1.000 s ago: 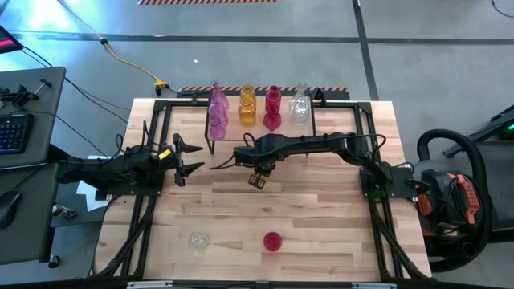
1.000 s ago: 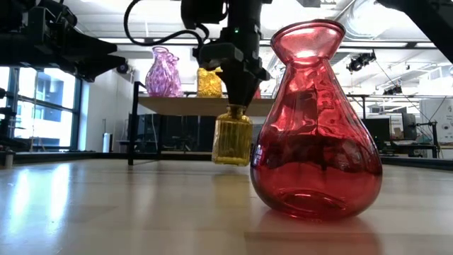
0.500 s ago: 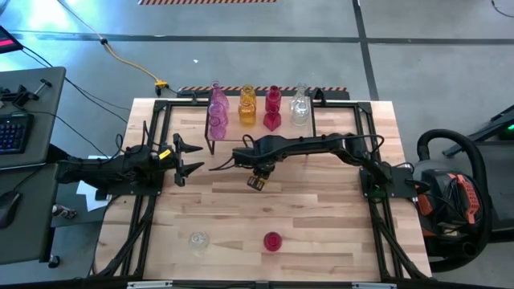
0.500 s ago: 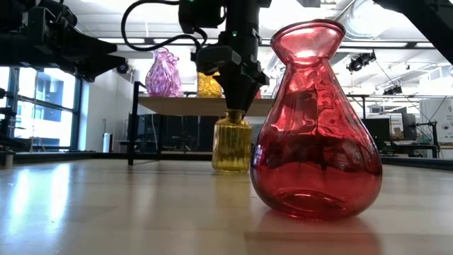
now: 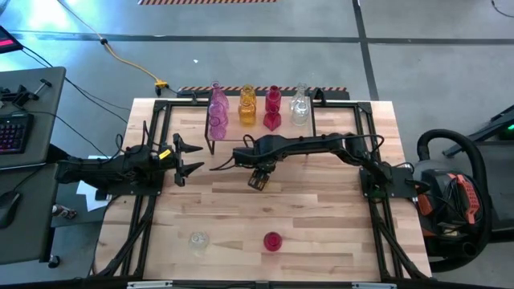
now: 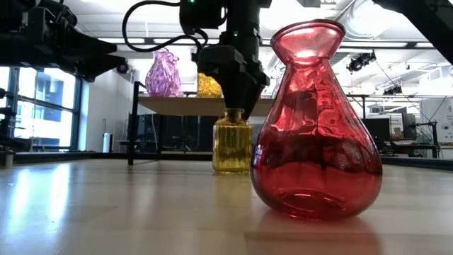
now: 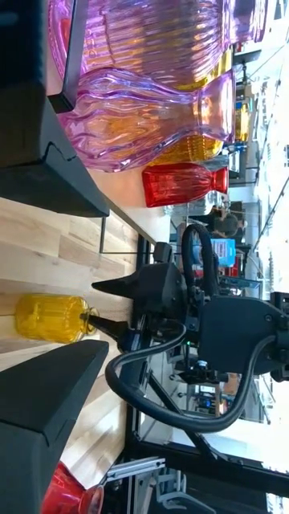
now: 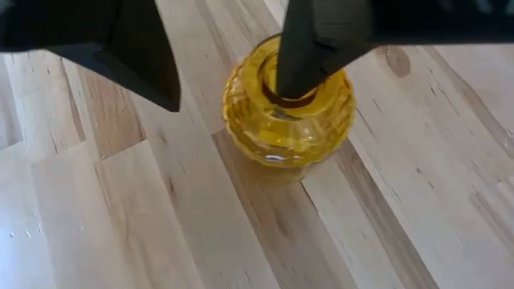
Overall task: Sort vases onto shelf
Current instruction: Put the yellow vase on the shelf and align it with the other yellow vases
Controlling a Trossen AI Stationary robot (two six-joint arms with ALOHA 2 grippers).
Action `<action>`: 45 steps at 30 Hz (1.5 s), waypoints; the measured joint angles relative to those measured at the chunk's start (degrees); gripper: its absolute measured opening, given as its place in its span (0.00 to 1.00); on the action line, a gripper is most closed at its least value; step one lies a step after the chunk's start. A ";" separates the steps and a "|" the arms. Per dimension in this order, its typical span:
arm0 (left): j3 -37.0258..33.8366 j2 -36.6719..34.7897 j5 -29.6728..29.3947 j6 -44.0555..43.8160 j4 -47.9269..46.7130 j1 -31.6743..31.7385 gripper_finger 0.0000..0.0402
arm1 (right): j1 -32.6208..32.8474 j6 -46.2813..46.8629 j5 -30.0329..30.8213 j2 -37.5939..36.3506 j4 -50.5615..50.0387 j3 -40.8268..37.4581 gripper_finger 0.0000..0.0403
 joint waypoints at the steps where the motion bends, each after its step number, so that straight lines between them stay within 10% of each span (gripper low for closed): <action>1: 0.00 0.00 0.00 0.00 -0.01 0.01 0.63 | -0.09 -0.22 -0.06 0.00 -0.35 0.16 0.49; 23: 0.00 0.00 0.02 0.00 0.01 -0.01 0.63 | -1.22 -2.08 -1.20 -4.79 -5.41 4.33 0.63; 33: 0.00 0.00 0.02 0.00 -0.03 -0.01 0.63 | 0.39 -2.75 16.20 -21.19 -4.73 3.67 0.63; 38: 0.00 0.00 0.02 0.00 -0.01 -0.01 0.63 | 1.54 -2.35 23.21 -36.13 0.84 -8.12 0.63; 45: 0.00 0.00 0.02 0.00 -0.01 -0.01 0.63 | 1.64 -2.30 22.93 -64.78 27.92 -43.49 0.63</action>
